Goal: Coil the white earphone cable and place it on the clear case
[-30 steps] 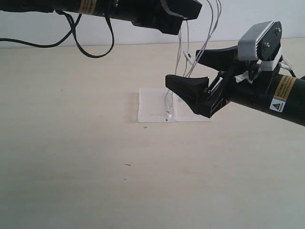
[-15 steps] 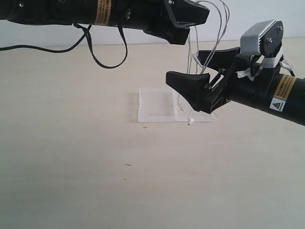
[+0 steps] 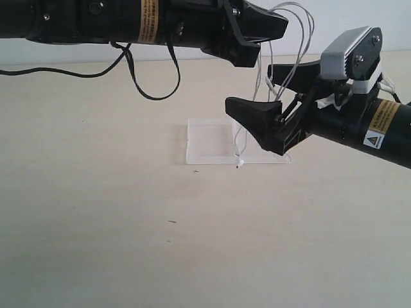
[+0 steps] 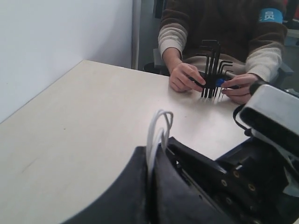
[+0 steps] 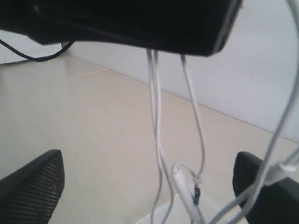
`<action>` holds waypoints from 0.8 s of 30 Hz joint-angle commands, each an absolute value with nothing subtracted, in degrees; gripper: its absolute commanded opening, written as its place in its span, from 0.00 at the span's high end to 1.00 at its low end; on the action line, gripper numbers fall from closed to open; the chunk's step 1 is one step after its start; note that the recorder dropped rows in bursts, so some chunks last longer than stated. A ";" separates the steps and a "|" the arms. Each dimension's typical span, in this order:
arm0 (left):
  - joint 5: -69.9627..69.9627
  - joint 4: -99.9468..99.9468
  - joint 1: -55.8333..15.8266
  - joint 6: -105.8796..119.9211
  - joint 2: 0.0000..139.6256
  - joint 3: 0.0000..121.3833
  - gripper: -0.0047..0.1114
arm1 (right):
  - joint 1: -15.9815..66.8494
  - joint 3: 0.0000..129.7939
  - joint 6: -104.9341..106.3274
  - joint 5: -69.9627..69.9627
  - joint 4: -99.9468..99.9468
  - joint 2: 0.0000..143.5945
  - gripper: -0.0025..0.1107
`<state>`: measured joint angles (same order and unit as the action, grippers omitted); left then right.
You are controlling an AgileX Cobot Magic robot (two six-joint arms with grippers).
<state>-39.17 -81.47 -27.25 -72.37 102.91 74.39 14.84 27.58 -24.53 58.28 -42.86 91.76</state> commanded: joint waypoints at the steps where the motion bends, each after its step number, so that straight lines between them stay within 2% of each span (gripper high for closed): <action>1: -39.50 -80.62 -27.14 -72.17 102.67 74.56 0.96 | 14.60 27.98 -23.59 56.58 -42.13 92.48 0.17; 24: -39.50 -82.08 -27.14 -73.91 102.57 74.56 0.96 | 14.60 27.98 -23.59 57.30 -42.08 93.29 0.17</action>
